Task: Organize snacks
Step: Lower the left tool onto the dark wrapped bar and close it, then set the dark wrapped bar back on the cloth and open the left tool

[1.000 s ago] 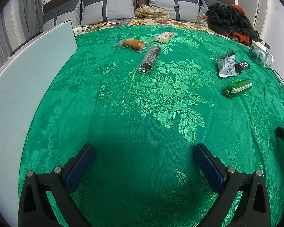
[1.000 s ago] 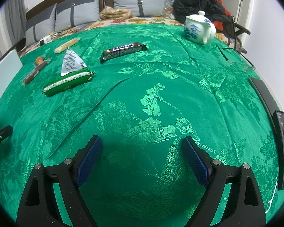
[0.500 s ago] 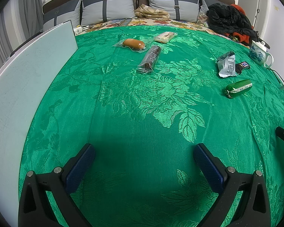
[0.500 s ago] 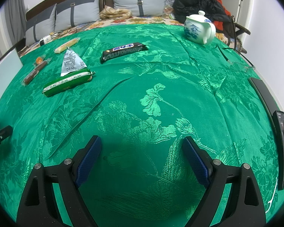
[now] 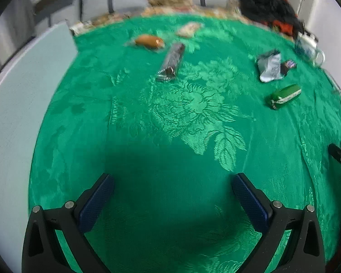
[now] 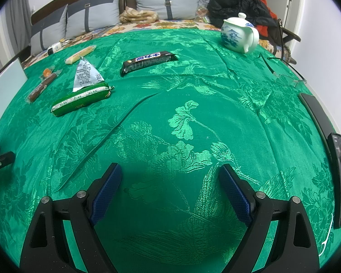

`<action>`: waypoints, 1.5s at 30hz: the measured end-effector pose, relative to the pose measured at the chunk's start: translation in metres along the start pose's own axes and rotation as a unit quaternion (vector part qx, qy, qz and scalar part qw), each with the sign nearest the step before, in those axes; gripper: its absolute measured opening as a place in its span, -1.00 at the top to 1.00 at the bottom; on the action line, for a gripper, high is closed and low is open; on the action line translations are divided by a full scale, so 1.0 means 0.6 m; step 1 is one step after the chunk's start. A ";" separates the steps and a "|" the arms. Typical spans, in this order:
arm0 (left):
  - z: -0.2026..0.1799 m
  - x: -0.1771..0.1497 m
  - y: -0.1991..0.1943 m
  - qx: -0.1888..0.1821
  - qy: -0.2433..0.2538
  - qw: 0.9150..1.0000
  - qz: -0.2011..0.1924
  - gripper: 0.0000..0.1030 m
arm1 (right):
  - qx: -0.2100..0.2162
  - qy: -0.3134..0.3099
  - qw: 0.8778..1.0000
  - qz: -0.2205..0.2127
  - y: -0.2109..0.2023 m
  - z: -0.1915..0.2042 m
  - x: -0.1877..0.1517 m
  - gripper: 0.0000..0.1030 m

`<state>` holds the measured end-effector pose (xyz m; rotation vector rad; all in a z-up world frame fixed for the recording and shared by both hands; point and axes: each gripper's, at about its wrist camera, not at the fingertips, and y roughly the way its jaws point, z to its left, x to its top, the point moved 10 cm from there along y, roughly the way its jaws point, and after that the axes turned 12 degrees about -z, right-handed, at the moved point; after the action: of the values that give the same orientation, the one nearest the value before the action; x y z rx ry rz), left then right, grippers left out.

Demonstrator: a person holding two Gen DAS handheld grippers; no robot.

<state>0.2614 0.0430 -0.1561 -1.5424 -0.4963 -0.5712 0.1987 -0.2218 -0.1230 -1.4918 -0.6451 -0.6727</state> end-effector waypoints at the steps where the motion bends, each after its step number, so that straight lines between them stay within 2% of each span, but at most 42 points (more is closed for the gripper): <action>1: 0.006 0.011 0.002 0.000 -0.003 1.000 0.003 -0.98 | 0.000 0.000 1.000 0.000 0.000 0.000 0.000 -0.76; 5: 0.036 0.100 0.007 0.000 -0.045 0.998 -0.032 -0.94 | 0.000 0.000 1.000 0.000 0.000 0.000 0.000 -0.76; 8: 0.042 0.159 0.031 -0.003 -0.071 0.997 -0.039 -0.87 | 0.000 0.000 1.000 0.000 0.000 0.000 0.000 -0.76; 10: 0.035 0.189 0.059 0.006 -0.062 0.998 -0.034 -0.81 | 0.000 0.000 1.000 0.000 0.000 -0.001 0.000 -0.76; 12: 0.023 0.206 0.090 0.019 -0.034 0.999 -0.021 -0.60 | 0.001 0.000 1.000 0.000 0.000 0.000 0.000 -0.76; 13: 0.018 0.211 0.107 0.019 -0.027 0.999 -0.012 -0.56 | 0.001 0.000 1.000 0.000 0.000 0.000 0.000 -0.76; 16: 0.014 0.217 0.150 0.019 -0.035 0.999 0.014 -0.41 | 0.001 0.000 1.000 0.000 0.000 0.000 0.000 -0.76; 18: 0.014 0.220 0.160 0.023 -0.039 0.999 0.013 -0.19 | 0.001 0.000 1.000 0.000 0.000 0.000 0.000 -0.76; 19: 0.016 0.225 0.158 0.024 -0.038 0.999 0.008 -0.02 | 0.001 0.000 1.000 0.000 0.000 0.000 0.000 -0.76; 21: 0.011 0.228 0.154 0.019 -0.030 0.999 0.004 0.58 | 0.001 0.000 1.000 0.000 0.001 0.000 0.000 -0.76; 23: 0.010 0.221 0.145 0.021 -0.015 1.000 0.006 0.64 | 0.001 0.000 1.000 0.000 0.001 -0.001 0.000 -0.76; 27: 0.016 0.181 0.111 0.024 -0.007 1.000 0.001 0.65 | 0.001 0.000 1.000 0.000 0.001 0.000 0.000 -0.76; 32: 0.032 0.088 0.031 0.006 -0.028 1.000 0.005 0.64 | 0.001 0.000 1.000 0.000 0.001 0.000 0.000 -0.76; 36: 0.039 0.016 -0.030 0.009 -0.025 1.000 0.000 0.64 | 0.001 0.000 1.000 0.000 0.001 -0.001 0.000 -0.76; 40: 0.048 -0.021 -0.046 0.009 -0.037 0.999 -0.013 0.60 | 0.001 0.000 1.000 0.000 0.001 0.000 0.000 -0.76; 41: 0.050 -0.024 -0.046 -0.001 -0.047 0.999 -0.021 0.50 | 0.001 0.000 1.000 0.000 0.001 0.001 0.000 -0.76; 42: 0.049 -0.021 -0.046 -0.007 -0.052 0.998 -0.034 0.07 | 0.001 0.000 1.000 0.000 0.001 -0.001 0.000 -0.76; 43: 0.050 -0.020 -0.043 -0.008 -0.054 0.998 -0.038 -0.18 | 0.001 0.000 1.000 0.000 0.001 0.000 0.000 -0.76; 44: 0.052 -0.018 -0.040 -0.003 -0.055 0.998 -0.043 -0.55 | 0.001 0.000 1.000 0.000 0.001 0.001 0.000 -0.76; 45: 0.056 -0.015 -0.038 0.008 -0.054 0.997 -0.052 -0.61 | 0.001 0.000 1.000 0.000 0.001 0.001 0.000 -0.76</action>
<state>0.2419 0.0781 -0.1449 -1.5434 -0.6654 -0.5643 0.1992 -0.2215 -0.1232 -1.4892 -0.6453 -0.6713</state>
